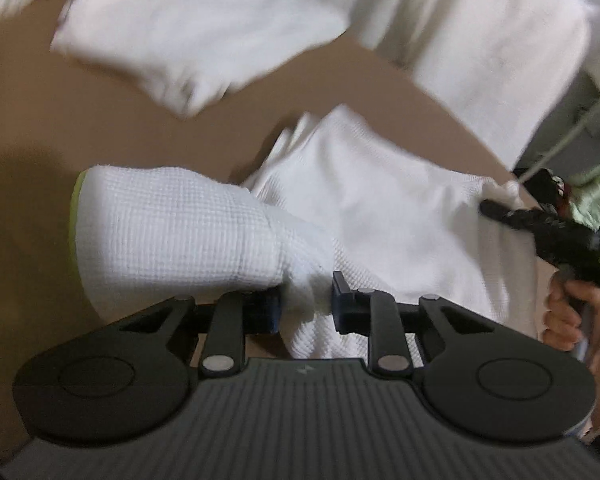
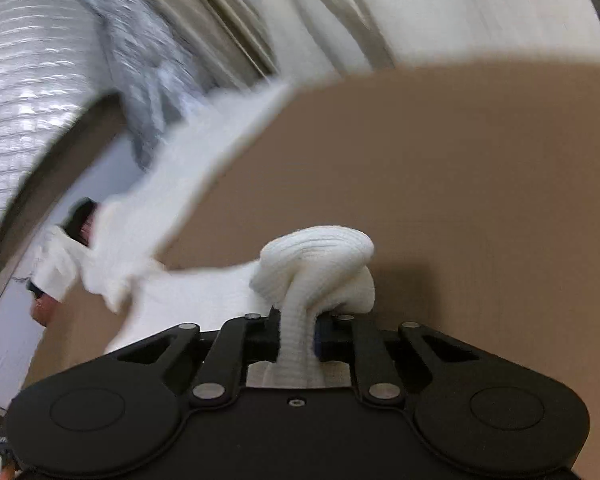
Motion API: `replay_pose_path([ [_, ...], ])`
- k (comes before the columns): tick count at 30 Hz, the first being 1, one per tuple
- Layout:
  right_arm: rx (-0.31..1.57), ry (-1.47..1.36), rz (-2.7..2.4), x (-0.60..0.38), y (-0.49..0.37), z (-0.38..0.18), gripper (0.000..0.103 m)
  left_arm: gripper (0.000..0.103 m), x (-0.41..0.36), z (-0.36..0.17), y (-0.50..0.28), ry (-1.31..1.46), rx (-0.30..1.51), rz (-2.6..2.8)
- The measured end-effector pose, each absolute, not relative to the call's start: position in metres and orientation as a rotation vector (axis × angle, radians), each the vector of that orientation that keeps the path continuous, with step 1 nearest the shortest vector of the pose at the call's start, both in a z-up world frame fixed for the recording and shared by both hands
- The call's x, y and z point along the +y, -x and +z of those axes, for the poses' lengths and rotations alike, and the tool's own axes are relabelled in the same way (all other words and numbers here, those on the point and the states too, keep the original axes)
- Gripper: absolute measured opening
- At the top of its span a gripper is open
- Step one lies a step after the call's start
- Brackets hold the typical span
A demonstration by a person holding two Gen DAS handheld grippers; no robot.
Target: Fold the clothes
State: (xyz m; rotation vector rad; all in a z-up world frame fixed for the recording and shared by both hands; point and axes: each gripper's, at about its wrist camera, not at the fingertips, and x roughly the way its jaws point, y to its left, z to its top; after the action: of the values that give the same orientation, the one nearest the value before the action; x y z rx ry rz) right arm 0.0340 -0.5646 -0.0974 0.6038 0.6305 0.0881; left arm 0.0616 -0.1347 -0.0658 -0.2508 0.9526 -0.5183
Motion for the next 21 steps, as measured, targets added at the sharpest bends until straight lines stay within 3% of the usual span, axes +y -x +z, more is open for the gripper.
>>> replay_pose_path([
  [4, 0.54, -0.688, 0.07, -0.555, 0.015, -0.053, 0.014, 0.022, -0.125, -0.01, -0.08, 0.258, 0.865, -0.572],
  [8, 0.496, -0.763, -0.033, -0.54, 0.081, -0.044, 0.014, 0.025, -0.124, 0.03, -0.119, 0.234, 0.785, -0.625],
  [11, 0.516, -0.612, -0.114, -0.51, 0.117, -0.058, 0.019, 0.044, -0.148, 0.003, -0.141, -0.071, 0.766, -0.458],
  [13, 0.625, -0.476, -0.155, -0.489, 0.128, -0.092, 0.022, 0.044, -0.155, -0.035, -0.144, -0.23, 0.842, -0.263],
  [15, 0.737, -0.472, -0.188, -0.491, 0.132, -0.119, 0.023, 0.044, -0.131, -0.073, -0.153, -0.07, 0.992, -0.274],
  [18, 0.707, -0.572, -0.194, -0.514, 0.141, -0.12, 0.043, 0.044, -0.097, -0.096, -0.169, 0.221, 1.163, -0.35],
  [20, 0.677, -0.578, -0.221, -0.526, 0.144, -0.107, 0.057, 0.047, -0.099, -0.087, -0.168, 0.191, 1.106, -0.387],
  [21, 0.659, -0.541, -0.253, -0.53, 0.147, -0.1, 0.058, 0.054, -0.105, -0.081, -0.164, 0.162, 1.06, -0.412],
])
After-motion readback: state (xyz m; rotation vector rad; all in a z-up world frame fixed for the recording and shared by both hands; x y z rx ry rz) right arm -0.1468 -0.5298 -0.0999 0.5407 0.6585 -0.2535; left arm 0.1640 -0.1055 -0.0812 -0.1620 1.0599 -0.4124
